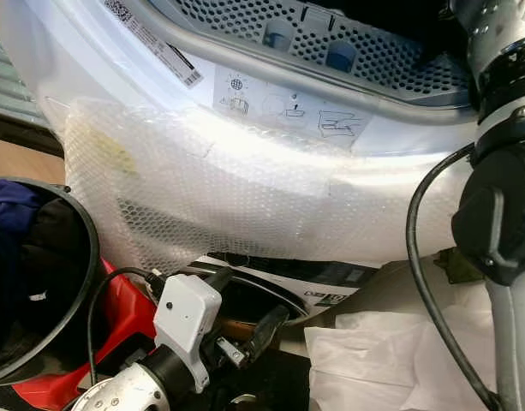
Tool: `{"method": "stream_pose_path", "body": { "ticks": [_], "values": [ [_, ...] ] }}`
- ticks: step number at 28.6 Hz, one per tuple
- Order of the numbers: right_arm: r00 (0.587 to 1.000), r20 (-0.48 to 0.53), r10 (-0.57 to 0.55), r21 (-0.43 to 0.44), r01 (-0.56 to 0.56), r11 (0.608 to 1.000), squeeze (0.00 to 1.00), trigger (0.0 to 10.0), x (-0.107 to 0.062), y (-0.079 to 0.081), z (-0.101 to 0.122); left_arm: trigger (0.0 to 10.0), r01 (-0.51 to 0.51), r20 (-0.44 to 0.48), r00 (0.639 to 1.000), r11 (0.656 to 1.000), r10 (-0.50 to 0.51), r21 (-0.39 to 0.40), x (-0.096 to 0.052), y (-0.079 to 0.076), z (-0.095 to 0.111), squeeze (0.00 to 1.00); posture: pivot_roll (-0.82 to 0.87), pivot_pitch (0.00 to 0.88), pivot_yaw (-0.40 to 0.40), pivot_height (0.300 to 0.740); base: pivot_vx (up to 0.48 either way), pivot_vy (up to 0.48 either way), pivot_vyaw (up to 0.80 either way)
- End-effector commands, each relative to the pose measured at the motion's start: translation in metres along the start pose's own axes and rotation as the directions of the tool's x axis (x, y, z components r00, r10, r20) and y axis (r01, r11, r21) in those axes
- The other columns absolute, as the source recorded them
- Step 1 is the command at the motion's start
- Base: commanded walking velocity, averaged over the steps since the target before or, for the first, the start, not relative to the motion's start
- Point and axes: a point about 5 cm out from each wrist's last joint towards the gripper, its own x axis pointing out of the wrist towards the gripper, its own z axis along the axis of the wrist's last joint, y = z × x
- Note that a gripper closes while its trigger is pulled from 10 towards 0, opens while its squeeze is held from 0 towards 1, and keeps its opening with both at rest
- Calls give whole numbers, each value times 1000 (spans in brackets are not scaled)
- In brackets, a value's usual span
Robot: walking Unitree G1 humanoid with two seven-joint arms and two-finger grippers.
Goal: Clothes washing
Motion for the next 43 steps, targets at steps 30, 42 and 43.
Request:
{"method": "stream_pose_path", "body": {
  "ticks": [30, 42, 43],
  "values": [
    [993, 41, 108, -63, -106, 992, 0, 10000, -33, 0, 15, 10000, 83, 51, 995, 996, -83, 19, 15, 3, 1, 0, -57, 156, -180, 740, 0, 0, 0],
    [978, -156, 139, -159, -164, 974, 0, 10000, -59, -3, -3, 10000, 131, 85, 987, 990, -135, 54, 23, 1, 5, 0, -90, 150, -163, 740, 0, 0, 0],
    [972, -187, 140, -155, -170, 973, 0, 10000, -62, -1, -7, 10000, 132, 83, 987, 989, -137, 62, 23, 1, 5, 0, -91, 150, -162, 740, 0, 0, 0]
  ]
}}
